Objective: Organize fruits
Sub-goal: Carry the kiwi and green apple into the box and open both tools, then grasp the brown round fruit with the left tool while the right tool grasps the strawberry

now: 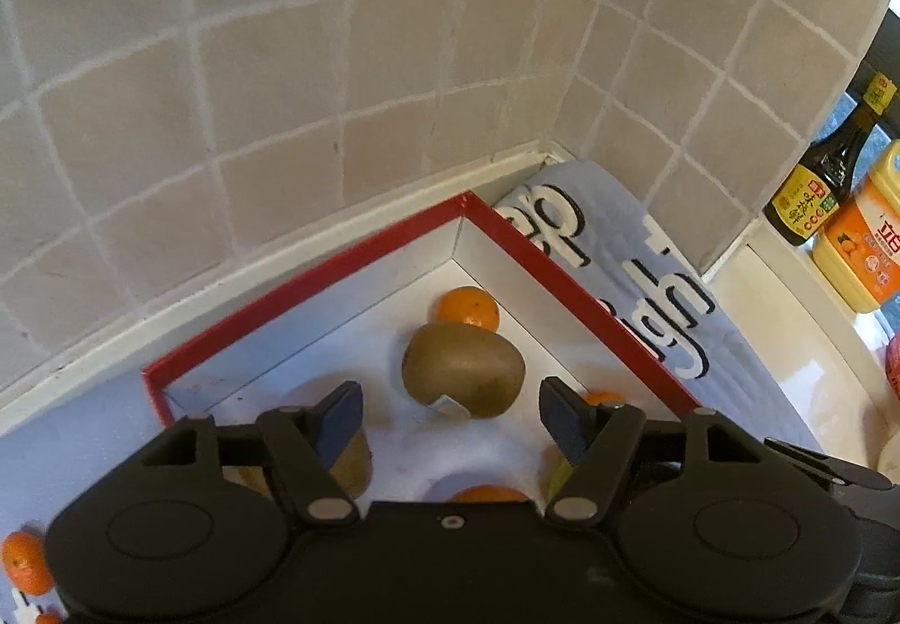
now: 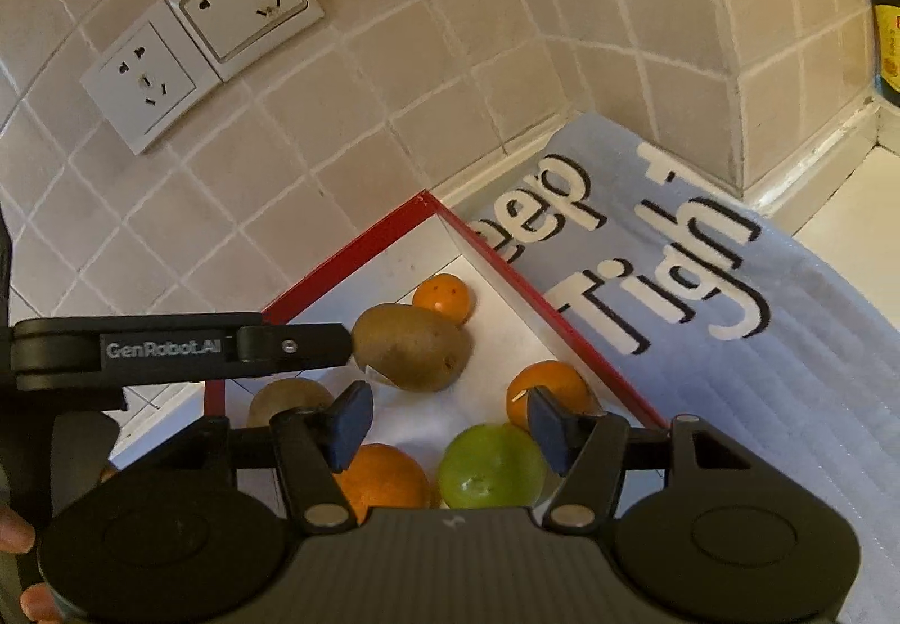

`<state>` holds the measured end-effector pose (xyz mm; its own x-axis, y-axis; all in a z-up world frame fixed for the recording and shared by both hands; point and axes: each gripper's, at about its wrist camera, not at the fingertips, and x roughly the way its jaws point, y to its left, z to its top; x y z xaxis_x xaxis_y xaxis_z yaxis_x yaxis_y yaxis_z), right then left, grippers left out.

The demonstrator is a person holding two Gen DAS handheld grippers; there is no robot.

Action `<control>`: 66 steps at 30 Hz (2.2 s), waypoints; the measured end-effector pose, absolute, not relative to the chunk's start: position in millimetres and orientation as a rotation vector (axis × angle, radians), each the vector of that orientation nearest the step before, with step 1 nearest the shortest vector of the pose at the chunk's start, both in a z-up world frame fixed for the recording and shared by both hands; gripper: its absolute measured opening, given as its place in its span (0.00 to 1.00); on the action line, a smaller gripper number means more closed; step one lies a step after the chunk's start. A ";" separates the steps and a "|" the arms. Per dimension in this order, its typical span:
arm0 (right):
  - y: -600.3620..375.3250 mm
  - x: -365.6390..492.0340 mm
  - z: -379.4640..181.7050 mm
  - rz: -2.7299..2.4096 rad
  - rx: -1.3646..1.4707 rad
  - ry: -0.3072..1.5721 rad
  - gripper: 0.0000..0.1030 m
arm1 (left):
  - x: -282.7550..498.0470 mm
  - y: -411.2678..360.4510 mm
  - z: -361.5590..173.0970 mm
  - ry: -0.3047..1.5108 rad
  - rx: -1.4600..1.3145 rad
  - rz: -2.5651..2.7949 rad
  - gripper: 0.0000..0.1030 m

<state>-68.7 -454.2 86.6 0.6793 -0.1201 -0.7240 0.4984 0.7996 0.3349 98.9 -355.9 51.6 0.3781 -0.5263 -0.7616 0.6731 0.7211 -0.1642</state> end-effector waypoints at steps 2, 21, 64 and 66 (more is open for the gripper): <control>-453.3 -70.3 90.2 -0.369 0.547 0.745 0.61 | 98.1 -349.7 54.5 0.888 0.183 -0.757 0.80; -377.5 -32.6 123.5 -0.236 0.450 0.743 0.61 | 107.4 -216.8 88.2 0.808 0.111 -0.532 0.80; -156.4 64.6 12.7 0.243 0.433 1.136 0.53 | 48.6 -30.9 -33.0 0.990 -0.032 -0.538 0.64; -154.4 66.2 9.1 0.245 0.422 1.148 0.49 | 51.4 -33.1 -36.9 0.990 -0.040 -0.537 0.59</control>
